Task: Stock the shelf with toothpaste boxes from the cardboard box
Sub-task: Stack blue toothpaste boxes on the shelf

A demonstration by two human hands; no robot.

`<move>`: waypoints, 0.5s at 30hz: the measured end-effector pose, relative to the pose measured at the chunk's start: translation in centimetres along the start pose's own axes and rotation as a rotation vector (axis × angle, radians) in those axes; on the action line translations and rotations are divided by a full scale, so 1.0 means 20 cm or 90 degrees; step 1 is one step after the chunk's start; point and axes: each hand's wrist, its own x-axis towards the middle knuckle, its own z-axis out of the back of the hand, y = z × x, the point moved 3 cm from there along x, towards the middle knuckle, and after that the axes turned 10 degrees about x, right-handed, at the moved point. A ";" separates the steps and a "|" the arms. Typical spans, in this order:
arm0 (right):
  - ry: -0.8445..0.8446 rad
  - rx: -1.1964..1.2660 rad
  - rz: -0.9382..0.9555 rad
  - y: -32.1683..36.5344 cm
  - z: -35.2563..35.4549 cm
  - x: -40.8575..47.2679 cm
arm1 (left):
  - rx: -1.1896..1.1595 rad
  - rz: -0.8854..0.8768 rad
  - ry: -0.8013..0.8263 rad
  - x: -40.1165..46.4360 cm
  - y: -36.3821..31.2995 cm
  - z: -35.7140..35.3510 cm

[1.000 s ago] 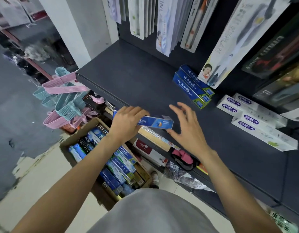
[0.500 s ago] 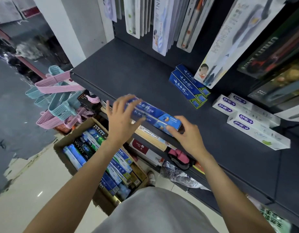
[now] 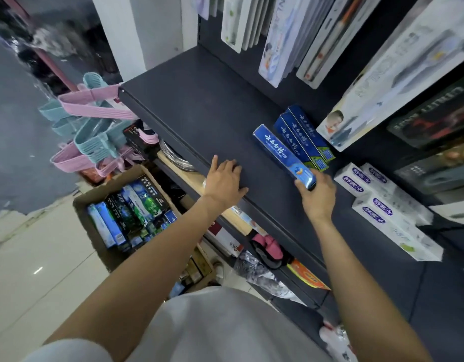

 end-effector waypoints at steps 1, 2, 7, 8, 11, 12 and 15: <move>-0.028 -0.031 0.000 -0.01 0.00 0.02 | 0.004 -0.001 -0.005 0.00 0.01 0.00; -0.053 -0.046 0.007 -0.01 0.00 0.03 | 0.001 -0.001 -0.009 0.00 0.01 0.00; -0.140 -0.067 0.103 0.04 0.03 -0.07 | -0.133 0.007 -0.036 -0.02 0.03 -0.04; -0.124 -0.054 0.127 0.06 0.03 -0.12 | -0.210 0.014 -0.072 -0.05 0.05 -0.05; 0.034 -0.014 0.243 0.17 -0.06 -0.33 | -0.383 0.072 -0.228 -0.24 0.15 -0.09; 0.114 -0.006 0.275 0.20 -0.11 -0.41 | -0.426 0.111 -0.256 -0.35 0.19 -0.11; 0.381 -0.007 0.280 0.28 -0.29 -0.66 | -0.518 0.257 -0.217 -0.69 0.35 -0.23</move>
